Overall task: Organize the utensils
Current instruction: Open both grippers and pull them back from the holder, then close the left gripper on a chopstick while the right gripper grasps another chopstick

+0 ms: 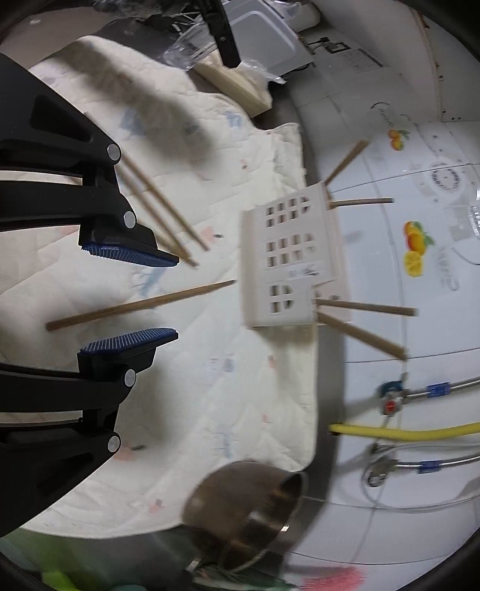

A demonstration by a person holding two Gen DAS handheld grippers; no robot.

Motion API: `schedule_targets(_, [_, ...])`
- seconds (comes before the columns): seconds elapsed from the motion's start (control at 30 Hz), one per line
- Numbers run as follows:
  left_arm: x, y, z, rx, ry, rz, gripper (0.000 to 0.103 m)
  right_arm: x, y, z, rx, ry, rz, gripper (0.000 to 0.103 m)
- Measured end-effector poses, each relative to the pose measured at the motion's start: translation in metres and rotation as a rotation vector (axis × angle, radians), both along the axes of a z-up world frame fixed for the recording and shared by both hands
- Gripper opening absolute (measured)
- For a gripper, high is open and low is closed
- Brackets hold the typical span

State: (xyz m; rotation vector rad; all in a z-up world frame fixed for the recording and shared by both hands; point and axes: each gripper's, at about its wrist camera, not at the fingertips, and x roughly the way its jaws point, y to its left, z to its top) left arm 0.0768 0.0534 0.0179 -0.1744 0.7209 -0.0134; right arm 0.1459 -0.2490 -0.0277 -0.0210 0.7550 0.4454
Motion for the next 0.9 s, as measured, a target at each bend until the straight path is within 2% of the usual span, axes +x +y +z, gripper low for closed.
schedule_targets(0.17, [-0.011, 0.002, -0.021, -0.008, 0.028, 0.023, 0.054, -0.005, 0.004, -0.029, -0.049, 0.038, 0.014, 0.025])
schedule_targets(0.37, [-0.018, 0.004, -0.037, -0.021, 0.055, 0.025, 0.054, 0.001, 0.002, -0.050, -0.079, 0.081, 0.016, 0.017])
schedule_targets(0.53, [-0.020, 0.004, -0.045, -0.029, 0.069, 0.020, 0.054, 0.009, 0.003, -0.058, -0.098, 0.104, 0.015, 0.016])
schedule_targets(0.73, [-0.021, -0.006, -0.053, -0.029, 0.084, -0.015, 0.052, 0.009, 0.007, -0.060, -0.130, 0.115, 0.019, 0.010])
schedule_targets(0.83, [-0.020, -0.017, -0.057, -0.020, 0.094, -0.065, 0.043, 0.008, 0.008, -0.061, -0.145, 0.111, 0.019, 0.009])
schedule_targets(0.9, [-0.019, -0.025, -0.061, -0.012, 0.102, -0.091, 0.042, 0.008, 0.008, -0.060, -0.143, 0.106, 0.019, 0.009])
